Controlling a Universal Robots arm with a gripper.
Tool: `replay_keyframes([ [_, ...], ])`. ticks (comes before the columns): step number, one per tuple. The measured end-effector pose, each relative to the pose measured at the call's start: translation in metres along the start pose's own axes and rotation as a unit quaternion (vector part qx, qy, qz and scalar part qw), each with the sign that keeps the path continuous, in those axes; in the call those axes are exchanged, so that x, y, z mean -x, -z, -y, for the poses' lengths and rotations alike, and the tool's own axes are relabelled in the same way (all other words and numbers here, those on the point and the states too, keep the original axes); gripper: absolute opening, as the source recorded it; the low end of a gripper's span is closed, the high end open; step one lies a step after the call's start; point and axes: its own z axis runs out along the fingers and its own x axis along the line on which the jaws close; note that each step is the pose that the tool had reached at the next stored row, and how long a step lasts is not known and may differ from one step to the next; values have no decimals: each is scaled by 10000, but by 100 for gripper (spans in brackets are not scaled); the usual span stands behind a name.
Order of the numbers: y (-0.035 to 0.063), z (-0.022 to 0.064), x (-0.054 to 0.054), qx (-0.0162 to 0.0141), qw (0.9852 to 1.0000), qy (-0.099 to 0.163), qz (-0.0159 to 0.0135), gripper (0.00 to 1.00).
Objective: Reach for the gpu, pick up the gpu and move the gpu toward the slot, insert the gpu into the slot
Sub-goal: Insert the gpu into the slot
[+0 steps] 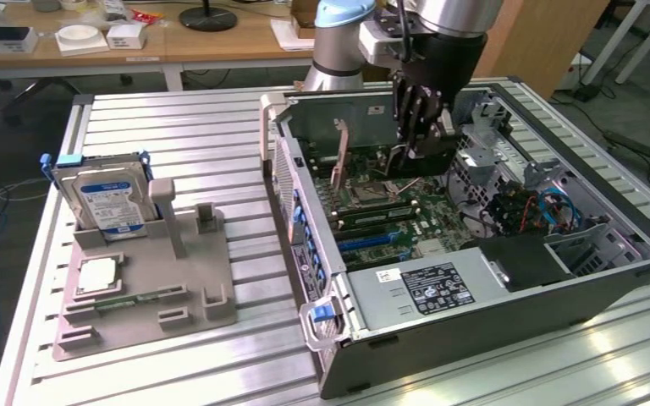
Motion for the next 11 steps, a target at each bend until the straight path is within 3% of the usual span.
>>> replay_keyframes([
  [11, -135, -107, -8, 0, 10000, 0, 0, 26],
])
